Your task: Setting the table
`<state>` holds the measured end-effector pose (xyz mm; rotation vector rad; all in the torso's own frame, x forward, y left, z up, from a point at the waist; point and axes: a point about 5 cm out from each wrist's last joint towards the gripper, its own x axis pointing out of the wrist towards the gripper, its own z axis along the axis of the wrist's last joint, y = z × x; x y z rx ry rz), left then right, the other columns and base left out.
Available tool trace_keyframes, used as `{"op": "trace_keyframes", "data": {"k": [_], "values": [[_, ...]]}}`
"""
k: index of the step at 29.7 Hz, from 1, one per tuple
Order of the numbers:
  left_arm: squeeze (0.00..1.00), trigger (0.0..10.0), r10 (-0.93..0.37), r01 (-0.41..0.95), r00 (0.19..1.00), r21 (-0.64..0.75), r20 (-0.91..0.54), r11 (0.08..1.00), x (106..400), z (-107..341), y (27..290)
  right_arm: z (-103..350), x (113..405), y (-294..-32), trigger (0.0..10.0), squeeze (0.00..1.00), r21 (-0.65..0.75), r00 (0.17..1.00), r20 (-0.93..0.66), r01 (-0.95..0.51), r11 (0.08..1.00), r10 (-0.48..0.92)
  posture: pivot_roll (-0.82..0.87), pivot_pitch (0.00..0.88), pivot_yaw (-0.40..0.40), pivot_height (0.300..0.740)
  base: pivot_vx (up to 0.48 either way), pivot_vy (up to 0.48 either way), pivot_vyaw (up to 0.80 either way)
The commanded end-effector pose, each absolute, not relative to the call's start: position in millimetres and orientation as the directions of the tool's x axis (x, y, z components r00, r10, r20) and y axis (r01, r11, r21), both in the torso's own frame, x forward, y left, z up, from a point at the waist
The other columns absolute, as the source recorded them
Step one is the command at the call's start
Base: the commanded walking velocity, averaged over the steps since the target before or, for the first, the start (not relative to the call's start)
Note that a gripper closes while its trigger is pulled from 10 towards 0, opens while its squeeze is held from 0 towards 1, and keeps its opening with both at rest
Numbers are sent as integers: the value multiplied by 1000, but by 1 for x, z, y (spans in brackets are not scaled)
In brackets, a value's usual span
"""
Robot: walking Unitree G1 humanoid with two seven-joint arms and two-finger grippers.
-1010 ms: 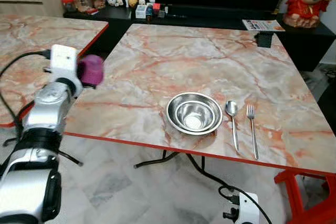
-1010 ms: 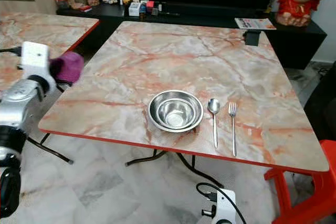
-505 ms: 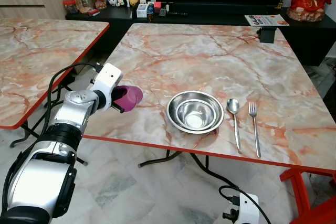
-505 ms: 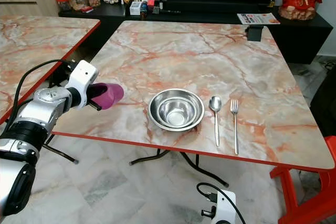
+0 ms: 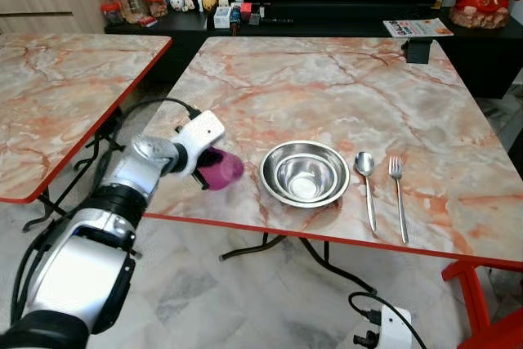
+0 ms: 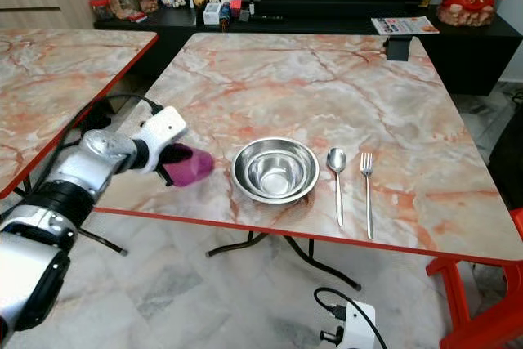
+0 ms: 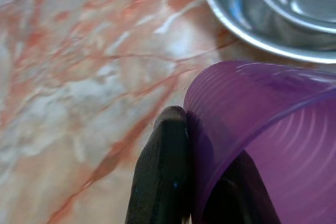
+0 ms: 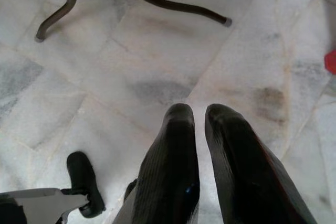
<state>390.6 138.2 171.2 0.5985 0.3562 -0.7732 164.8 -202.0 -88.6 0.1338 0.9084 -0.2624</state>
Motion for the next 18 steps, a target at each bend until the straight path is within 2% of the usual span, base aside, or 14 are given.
{"op": "trace_keyframes", "data": {"k": [1, 5, 11, 15, 18], "values": [[0, 10000, -528, 752, 654, 386, -542, 534, 388, 165, 140, -88, 166, -205, 10000, 0, 8, 585, -792, 294, 956, -174, -23, 0, 20, 740, 0, 0, 0], [0, 10000, -515, 743, 663, 399, -543, 537, 387, 162, 140, -88, 165, -208, 10000, 0, 0, 587, -791, 286, 958, -175, -22, 0, 4, 740, 0, 0, 0], [0, 10000, -470, 675, 731, 427, -494, 601, 391, 172, 150, -88, 161, -214, 10000, 0, -14, 581, -793, 281, 959, -182, -19, 0, -9, 740, 0, 0, 0], [0, 10000, -443, 658, 746, 445, -497, 608, 391, 174, 158, -89, 159, -215, 10000, 0, -15, 578, -795, 284, 959, -184, -17, 0, -13, 740, 0, 0, 0], [0, 10000, -446, 652, 750, 435, -488, 621, 390, 173, 155, -89, 156, -217, 10000, 0, -19, 574, -798, 282, 959, -185, -11, 0, -24, 740, 0, 0, 0]]}}
